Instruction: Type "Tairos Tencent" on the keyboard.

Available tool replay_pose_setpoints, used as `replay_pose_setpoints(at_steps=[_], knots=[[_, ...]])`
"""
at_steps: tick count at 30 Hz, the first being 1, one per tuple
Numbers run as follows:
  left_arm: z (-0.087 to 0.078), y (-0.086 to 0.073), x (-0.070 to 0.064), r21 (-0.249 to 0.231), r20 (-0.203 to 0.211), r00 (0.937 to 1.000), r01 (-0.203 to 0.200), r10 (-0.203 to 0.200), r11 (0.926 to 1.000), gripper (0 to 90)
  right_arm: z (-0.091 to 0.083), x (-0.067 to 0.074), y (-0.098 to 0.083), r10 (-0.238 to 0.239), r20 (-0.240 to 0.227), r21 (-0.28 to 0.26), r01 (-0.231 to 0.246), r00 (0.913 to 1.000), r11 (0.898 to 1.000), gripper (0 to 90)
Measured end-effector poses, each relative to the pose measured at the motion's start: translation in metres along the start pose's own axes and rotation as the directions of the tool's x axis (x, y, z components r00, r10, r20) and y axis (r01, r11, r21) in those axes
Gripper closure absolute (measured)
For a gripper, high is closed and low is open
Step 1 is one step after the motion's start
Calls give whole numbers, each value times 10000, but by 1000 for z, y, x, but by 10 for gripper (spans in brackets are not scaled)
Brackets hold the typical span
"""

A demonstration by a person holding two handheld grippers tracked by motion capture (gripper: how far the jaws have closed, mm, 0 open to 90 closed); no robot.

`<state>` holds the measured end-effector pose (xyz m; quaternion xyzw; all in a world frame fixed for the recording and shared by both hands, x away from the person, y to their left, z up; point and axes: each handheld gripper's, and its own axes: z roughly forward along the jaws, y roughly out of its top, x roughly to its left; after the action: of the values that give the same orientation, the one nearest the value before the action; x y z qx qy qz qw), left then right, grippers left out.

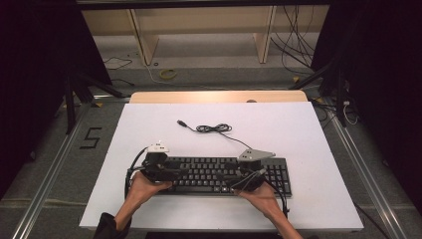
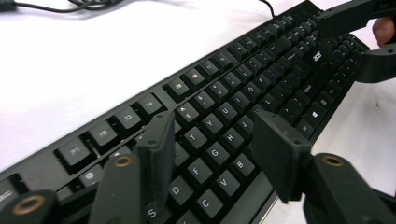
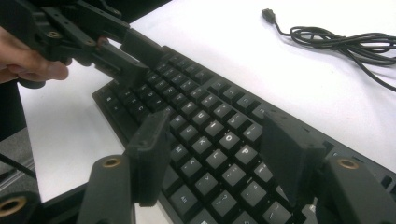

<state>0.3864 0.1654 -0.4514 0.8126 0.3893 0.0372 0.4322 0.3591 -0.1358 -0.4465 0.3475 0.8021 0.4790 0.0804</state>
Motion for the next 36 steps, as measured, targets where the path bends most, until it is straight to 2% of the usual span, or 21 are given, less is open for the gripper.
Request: replay_pose_setpoints(at_steps=[7, 12, 17, 24, 32, 36], knots=[[9, 4, -2, 356, 20, 9995, -331, 330, 9988, 560, -5, 3, -2, -27, -38, -44, 26, 10000, 10000, 407], [17, 3, 0, 665, -40, 9993, -367, 371, 9971, 628, -11, 5, -4, -47, 2, -179, 47, 10000, 9998, 407], [19, 4, 0, 696, -44, 9988, -478, 483, 9964, 690, -16, 8, -6, -105, -48, -275, 103, 9999, 9996, 410], [26, 5, -1, 1010, -193, 9964, -799, 823, 9917, 785, -21, 9, -10, -129, -33, -270, 128, 9999, 9996, 416], [30, 6, -1, 1149, -242, 9954, -893, 927, 9894, 879, -23, 11, -12, -168, -66, -271, 167, 9998, 9995, 423], [33, 6, 0, 1182, -329, 9951, -887, 932, 9890, 888, -24, 11, -13, -140, -72, -270, 138, 9999, 9995, 423]])
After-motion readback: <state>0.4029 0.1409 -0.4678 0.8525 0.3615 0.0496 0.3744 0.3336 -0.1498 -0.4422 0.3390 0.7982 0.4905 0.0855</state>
